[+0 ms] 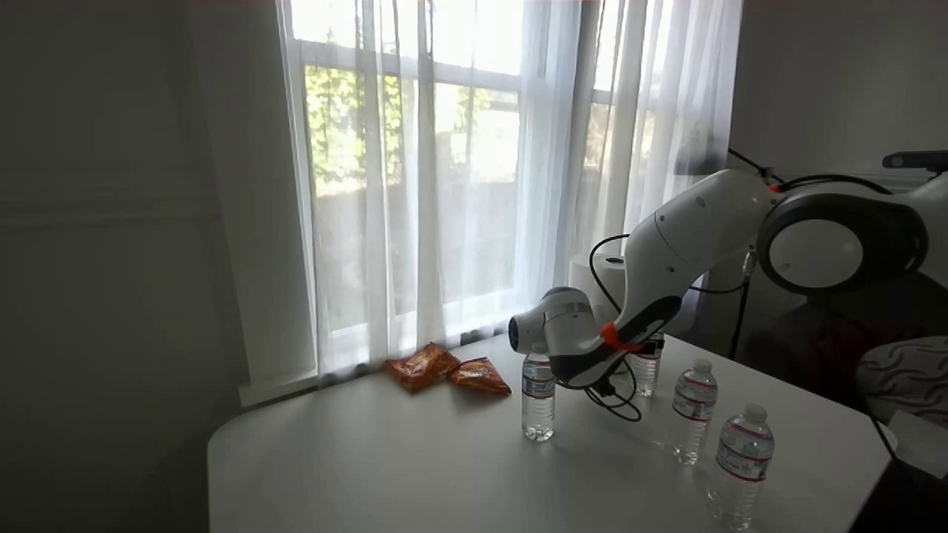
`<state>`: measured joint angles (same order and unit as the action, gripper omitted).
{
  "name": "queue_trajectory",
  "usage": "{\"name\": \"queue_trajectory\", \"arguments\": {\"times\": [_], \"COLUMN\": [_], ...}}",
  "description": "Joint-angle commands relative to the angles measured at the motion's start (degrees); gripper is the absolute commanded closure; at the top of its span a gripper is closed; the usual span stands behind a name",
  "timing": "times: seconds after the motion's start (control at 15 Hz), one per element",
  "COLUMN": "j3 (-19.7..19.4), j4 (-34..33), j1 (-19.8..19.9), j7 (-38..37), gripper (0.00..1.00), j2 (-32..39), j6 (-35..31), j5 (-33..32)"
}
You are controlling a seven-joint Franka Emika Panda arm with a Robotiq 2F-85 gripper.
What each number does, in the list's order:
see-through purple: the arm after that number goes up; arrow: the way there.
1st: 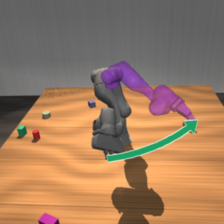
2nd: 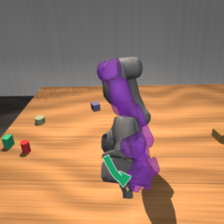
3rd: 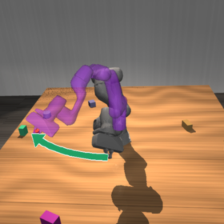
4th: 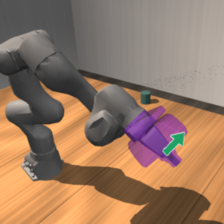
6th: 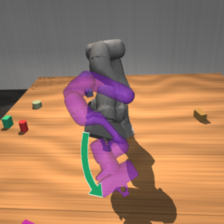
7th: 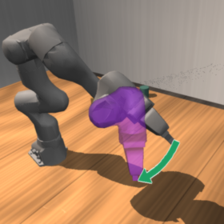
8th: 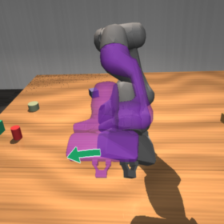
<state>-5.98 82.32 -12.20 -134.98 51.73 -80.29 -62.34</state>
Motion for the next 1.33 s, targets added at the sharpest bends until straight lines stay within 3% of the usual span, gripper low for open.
{"name": "queue_trajectory", "arguments": {"times": [0.0,1.27], "j3": [0.52,2.42], "j4": [-1.91,0.13], "j1": [0.34,2.88], "j7": [-1.20,3.78], "gripper": [0.00,0.00], "j2": [-0.07,-10.03], "j6": [2.50,3.07], "j5": [-1.03,0.91]}}
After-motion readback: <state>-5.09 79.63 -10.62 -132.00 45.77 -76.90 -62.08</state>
